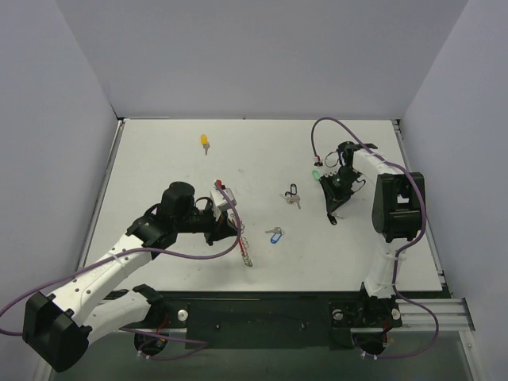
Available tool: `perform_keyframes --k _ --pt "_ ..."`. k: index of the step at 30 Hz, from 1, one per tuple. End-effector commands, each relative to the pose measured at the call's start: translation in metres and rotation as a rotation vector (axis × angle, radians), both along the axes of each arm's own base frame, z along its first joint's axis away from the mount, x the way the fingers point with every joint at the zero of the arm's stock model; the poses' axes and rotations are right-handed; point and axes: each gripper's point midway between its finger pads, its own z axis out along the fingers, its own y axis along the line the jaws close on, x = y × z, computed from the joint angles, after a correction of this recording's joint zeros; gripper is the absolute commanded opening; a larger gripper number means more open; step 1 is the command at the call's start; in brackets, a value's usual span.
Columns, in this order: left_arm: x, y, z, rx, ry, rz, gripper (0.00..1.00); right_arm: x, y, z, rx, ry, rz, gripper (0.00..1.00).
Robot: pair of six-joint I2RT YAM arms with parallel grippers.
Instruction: Put the keys on the keyring
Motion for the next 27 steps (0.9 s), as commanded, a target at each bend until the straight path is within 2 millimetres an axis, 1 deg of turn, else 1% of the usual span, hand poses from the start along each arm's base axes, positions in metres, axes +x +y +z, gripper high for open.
perform_keyframes --k 1,15,27 --pt "0.0020 -0.0047 0.0172 -0.046 -0.041 -0.024 0.00 -0.0116 -0.0002 0.0156 -0.013 0.002 0.019 0.13" --pt "0.0015 -0.0048 0.0178 -0.047 -0.042 -0.027 0.00 -0.0129 -0.0030 0.0114 -0.049 0.011 0.031 0.12" --pt "0.0010 -0.0048 0.0180 -0.047 -0.041 -0.029 0.00 -0.0127 -0.0017 0.0087 -0.054 0.016 0.034 0.11"
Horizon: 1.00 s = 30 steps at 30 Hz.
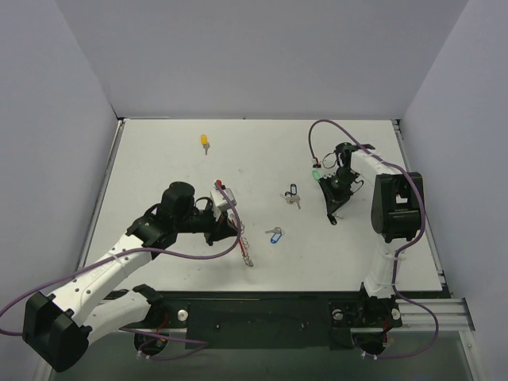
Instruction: Put the keys on the keyring
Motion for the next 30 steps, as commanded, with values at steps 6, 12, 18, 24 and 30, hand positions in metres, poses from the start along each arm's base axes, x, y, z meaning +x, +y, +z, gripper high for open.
perform_keyframes --k 6,12,18,24,30 --pt "0.002 -0.005 0.018 -0.048 -0.042 -0.025 0.00 -0.009 0.000 0.011 -0.018 0.014 0.017 0.06" --pt "0.001 -0.004 0.019 -0.047 -0.044 -0.026 0.00 -0.010 -0.001 0.011 -0.035 0.018 0.028 0.01" --pt "0.001 -0.004 0.018 -0.047 -0.042 -0.029 0.00 -0.010 -0.004 0.016 -0.073 0.025 0.052 0.00" --pt "0.000 -0.005 0.017 -0.047 -0.037 -0.032 0.00 -0.014 -0.007 0.027 -0.117 0.056 0.117 0.00" --pt "0.000 -0.004 0.017 -0.046 -0.035 -0.032 0.00 -0.022 -0.004 0.029 -0.191 0.116 0.236 0.00"
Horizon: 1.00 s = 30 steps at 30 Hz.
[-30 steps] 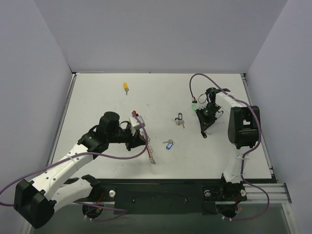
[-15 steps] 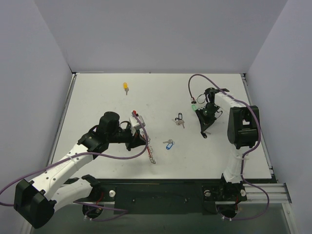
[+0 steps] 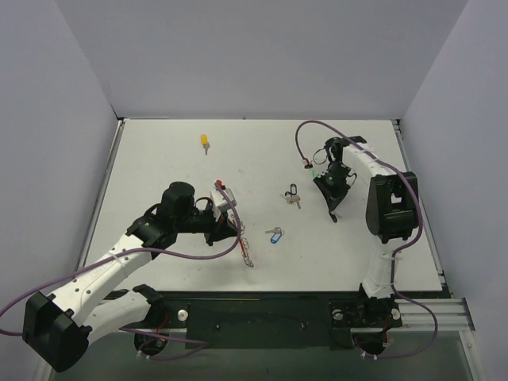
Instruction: Put the keys on the keyring
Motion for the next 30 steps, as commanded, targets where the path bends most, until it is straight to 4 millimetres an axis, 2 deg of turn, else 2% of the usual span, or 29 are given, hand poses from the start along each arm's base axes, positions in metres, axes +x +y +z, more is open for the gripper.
perform_keyframes --k 1,7,13,30 --pt "0.001 -0.004 0.018 -0.044 -0.042 -0.024 0.00 -0.022 -0.004 0.008 -0.093 0.117 0.105 0.00" --pt "0.001 -0.004 0.019 -0.046 -0.046 -0.026 0.00 -0.029 -0.005 0.011 -0.109 0.165 0.151 0.00" --pt "0.000 -0.004 0.018 -0.045 -0.041 -0.029 0.00 -0.035 -0.002 0.006 -0.124 0.215 0.194 0.00" --pt "0.000 -0.004 0.018 -0.045 -0.039 -0.030 0.00 -0.036 0.003 -0.007 -0.145 0.251 0.217 0.01"
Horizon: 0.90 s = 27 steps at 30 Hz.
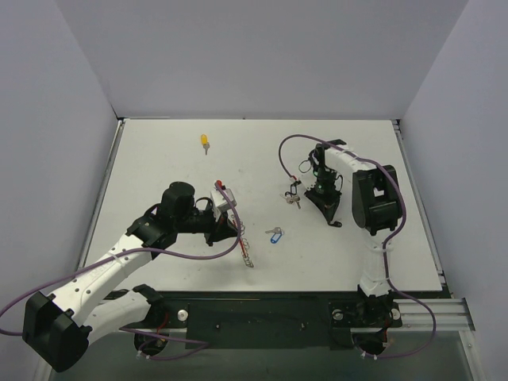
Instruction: Put the keys on the keyring
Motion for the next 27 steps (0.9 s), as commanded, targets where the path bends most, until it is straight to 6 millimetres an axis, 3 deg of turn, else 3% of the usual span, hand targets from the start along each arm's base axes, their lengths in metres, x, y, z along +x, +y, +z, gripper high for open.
perform_keyframes --k 1,13,18,21,27 --pt "0.002 -0.004 0.018 -0.043 -0.044 -0.024 0.00 -0.007 -0.005 0.010 -0.037 0.037 0.022 0.01" --pt "0.002 -0.004 0.018 -0.043 -0.044 -0.023 0.00 -0.005 -0.002 0.010 -0.027 0.025 0.009 0.09" --pt "0.001 -0.003 0.017 -0.040 -0.042 -0.021 0.00 -0.004 0.001 0.013 0.009 0.013 -0.023 0.18" --pt "0.001 -0.004 0.018 -0.042 -0.043 -0.023 0.00 -0.003 0.001 0.017 0.044 0.000 -0.053 0.24" --pt "0.002 -0.003 0.017 -0.040 -0.043 -0.021 0.00 0.001 0.002 0.030 0.137 -0.063 -0.116 0.25"
